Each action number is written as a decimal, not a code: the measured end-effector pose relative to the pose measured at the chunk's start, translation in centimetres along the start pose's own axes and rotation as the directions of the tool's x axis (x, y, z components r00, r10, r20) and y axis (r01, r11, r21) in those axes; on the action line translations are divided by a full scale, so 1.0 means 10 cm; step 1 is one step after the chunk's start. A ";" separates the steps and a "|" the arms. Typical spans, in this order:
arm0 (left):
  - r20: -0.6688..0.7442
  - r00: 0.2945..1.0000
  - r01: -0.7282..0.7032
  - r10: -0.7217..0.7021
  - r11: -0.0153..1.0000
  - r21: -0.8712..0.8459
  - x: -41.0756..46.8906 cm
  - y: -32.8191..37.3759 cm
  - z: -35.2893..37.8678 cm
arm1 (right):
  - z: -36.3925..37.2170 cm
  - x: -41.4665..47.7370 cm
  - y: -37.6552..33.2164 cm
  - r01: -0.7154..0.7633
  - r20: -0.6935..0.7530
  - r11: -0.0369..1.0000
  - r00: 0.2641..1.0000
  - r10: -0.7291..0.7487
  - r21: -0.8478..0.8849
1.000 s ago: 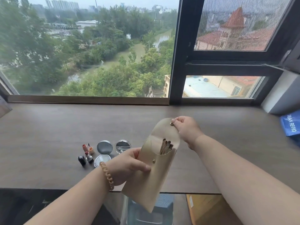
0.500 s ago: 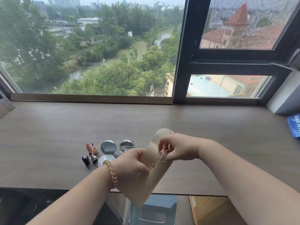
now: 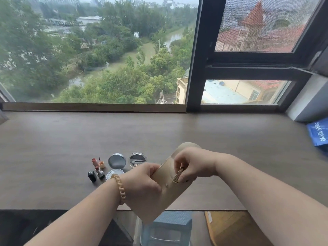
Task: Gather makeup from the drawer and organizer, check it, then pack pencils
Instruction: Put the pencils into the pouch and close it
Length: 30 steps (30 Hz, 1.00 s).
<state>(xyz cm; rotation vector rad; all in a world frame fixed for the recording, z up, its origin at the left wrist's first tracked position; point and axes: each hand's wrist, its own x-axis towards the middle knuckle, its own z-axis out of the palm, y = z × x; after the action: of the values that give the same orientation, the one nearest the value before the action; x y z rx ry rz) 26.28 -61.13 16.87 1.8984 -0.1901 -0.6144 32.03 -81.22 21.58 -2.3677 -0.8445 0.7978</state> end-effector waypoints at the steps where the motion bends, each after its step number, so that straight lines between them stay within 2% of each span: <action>1: 0.005 1.000 -0.001 0.001 1.000 0.003 0.01 -0.01 0.00 | 0.00 0.00 0.01 -0.016 -0.003 0.999 1.000 0.016 0.045; 6: -0.007 1.000 -0.001 0.001 0.997 -0.073 0.04 -0.05 0.07 | -0.04 -0.04 0.06 -0.032 -0.058 0.932 0.997 0.056 0.361; 8: -0.002 1.000 0.000 0.000 0.990 -0.138 0.05 -0.06 0.12 | -0.07 -0.05 0.08 -0.028 -0.097 0.908 0.992 0.075 0.417; 14: -0.049 0.999 -0.002 -0.010 0.969 -0.248 0.13 -0.08 0.22 | -0.06 -0.04 0.12 -0.086 -0.109 0.905 0.984 0.143 0.416; 18: -0.018 1.000 0.018 -0.025 0.953 -0.303 0.18 -0.11 0.30 | 0.02 0.00 0.10 -0.032 -0.259 0.944 0.958 0.123 0.328; 22: -0.003 0.998 0.053 -0.058 0.937 -0.344 0.18 -0.19 0.32 | -0.06 0.03 0.20 0.002 -0.329 0.875 0.927 0.181 0.485; 26: 0.011 0.996 0.084 -0.088 0.902 -0.423 0.18 -0.26 0.37 | -0.05 0.07 0.26 -0.002 -0.332 0.852 0.921 0.206 0.523; 28: 0.001 0.995 0.085 -0.096 0.877 -0.473 0.20 -0.28 0.38 | 0.01 0.10 0.34 0.019 -0.387 0.823 0.888 0.247 0.568; 30: -0.023 0.995 0.073 -0.100 0.852 -0.519 0.23 -0.29 0.37 | 0.11 0.13 0.47 0.061 -0.513 0.792 0.791 0.333 0.608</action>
<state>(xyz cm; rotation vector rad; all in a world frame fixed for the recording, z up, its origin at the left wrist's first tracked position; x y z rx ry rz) 25.91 -63.93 12.42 1.3978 0.0923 -0.6061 33.96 -83.27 17.43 -1.9092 -0.0954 0.2462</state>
